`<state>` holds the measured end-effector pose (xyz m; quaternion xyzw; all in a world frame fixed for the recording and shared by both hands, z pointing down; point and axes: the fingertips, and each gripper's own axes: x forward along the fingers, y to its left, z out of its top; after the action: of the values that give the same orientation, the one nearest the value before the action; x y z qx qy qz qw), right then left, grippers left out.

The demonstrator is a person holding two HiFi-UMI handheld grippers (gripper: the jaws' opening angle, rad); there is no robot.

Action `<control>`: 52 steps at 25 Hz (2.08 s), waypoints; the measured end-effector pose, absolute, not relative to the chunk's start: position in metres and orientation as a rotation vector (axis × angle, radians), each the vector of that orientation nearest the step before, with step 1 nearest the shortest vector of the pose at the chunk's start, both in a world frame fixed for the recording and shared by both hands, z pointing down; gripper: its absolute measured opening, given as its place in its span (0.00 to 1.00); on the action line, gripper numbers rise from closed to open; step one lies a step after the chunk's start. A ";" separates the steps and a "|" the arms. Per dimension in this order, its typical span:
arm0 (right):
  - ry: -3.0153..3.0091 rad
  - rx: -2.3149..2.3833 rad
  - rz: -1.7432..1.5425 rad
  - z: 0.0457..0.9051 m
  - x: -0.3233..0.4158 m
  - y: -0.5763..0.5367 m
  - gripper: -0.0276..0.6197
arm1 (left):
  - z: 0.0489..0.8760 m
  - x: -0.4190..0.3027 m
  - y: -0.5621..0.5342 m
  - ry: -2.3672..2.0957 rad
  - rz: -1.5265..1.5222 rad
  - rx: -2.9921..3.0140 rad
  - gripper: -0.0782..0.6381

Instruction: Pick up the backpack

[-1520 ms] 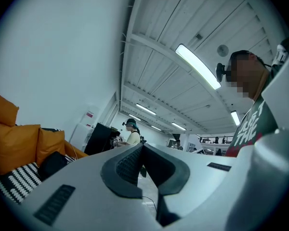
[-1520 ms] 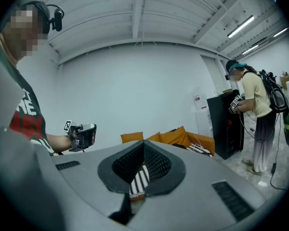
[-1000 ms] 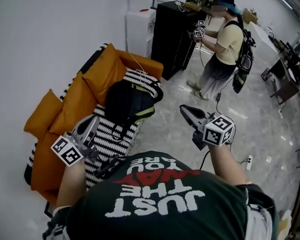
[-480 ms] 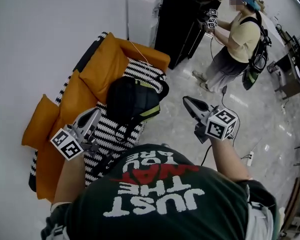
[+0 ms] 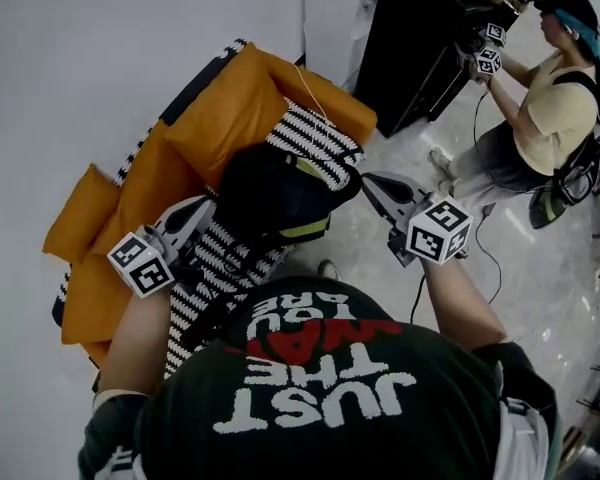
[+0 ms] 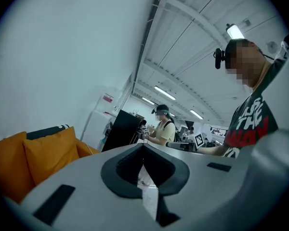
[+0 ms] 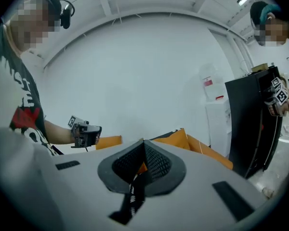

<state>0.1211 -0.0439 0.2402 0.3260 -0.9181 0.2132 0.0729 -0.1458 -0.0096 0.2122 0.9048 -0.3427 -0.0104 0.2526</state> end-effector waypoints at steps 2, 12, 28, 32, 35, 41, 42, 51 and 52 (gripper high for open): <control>-2.751 0.926 0.623 0.255 0.125 -0.068 0.08 | 0.229 -0.126 -0.025 -0.943 0.013 2.435 0.12; -2.640 0.899 0.689 0.390 0.096 -0.102 0.08 | 0.410 -0.102 -0.043 -0.782 0.225 2.292 0.12; -2.489 0.778 0.913 0.577 0.058 -0.043 0.08 | 0.709 -0.072 0.029 -0.326 1.196 2.316 0.61; -2.489 0.754 0.927 0.591 0.057 -0.032 0.08 | 0.756 -0.068 0.047 -0.238 1.438 2.312 0.66; -2.479 0.746 0.956 0.599 0.060 -0.027 0.08 | 0.776 -0.062 0.049 -0.199 1.541 2.315 0.69; -2.437 0.741 1.002 0.619 0.063 -0.015 0.08 | 0.816 -0.052 0.042 -0.205 1.784 2.328 0.69; -2.432 0.742 1.010 0.621 0.063 -0.013 0.08 | 0.820 -0.053 0.040 -0.230 1.820 2.321 0.69; -2.428 0.767 1.036 0.618 0.065 -0.004 0.08 | 0.792 -0.043 0.031 -0.297 1.601 2.351 0.48; -2.431 0.768 1.034 0.618 0.064 -0.002 0.08 | 0.785 -0.040 0.033 -0.302 1.536 2.349 0.48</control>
<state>0.0645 -0.0015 0.6182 0.2739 -0.8668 0.3688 0.1939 -0.0400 0.0328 0.7848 0.8215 -0.1055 0.5374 0.1587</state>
